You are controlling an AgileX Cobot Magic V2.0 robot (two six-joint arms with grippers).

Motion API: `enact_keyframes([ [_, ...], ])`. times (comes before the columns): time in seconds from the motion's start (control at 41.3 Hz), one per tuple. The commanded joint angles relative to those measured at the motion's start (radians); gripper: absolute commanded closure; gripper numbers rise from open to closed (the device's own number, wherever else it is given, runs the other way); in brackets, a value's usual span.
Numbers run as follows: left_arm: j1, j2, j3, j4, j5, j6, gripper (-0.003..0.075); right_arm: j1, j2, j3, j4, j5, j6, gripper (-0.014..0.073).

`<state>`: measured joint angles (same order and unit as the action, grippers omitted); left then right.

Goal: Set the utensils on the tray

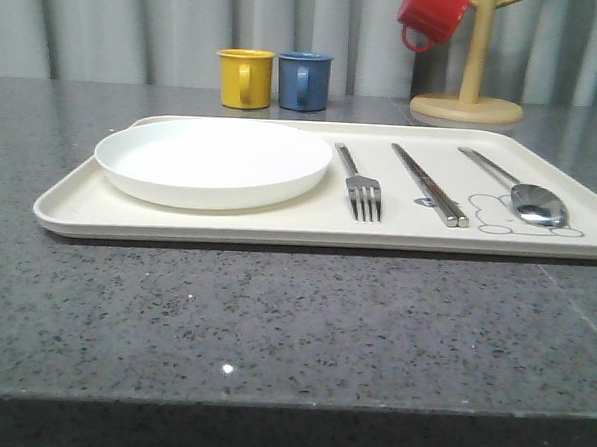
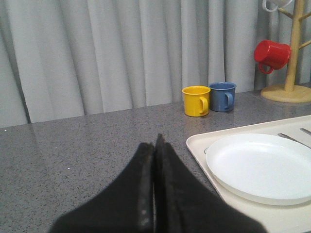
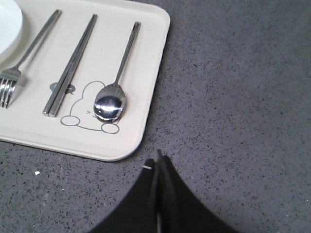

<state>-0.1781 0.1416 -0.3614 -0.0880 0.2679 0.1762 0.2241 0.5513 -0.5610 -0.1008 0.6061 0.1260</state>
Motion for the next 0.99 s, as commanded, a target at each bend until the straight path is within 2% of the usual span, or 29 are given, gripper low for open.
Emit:
enact_keyframes([
  [0.0, 0.001, 0.012, -0.025, -0.004, -0.082, -0.008, 0.0739, -0.003, -0.114, 0.053, -0.022, -0.143, -0.012, 0.0706],
  [0.121, 0.001, 0.012, -0.025, -0.004, -0.082, -0.008, 0.0739, -0.003, -0.259, 0.123, -0.022, -0.208, -0.012, 0.0706],
  [0.315, 0.001, 0.012, -0.025, -0.004, -0.082, -0.008, 0.0739, -0.003, -0.377, 0.168, -0.022, -0.251, -0.012, 0.0706],
  [0.969, 0.001, 0.012, -0.025, -0.004, -0.082, -0.008, 0.0739, -0.003, -0.381, 0.17, -0.021, -0.253, -0.011, 0.0706],
])
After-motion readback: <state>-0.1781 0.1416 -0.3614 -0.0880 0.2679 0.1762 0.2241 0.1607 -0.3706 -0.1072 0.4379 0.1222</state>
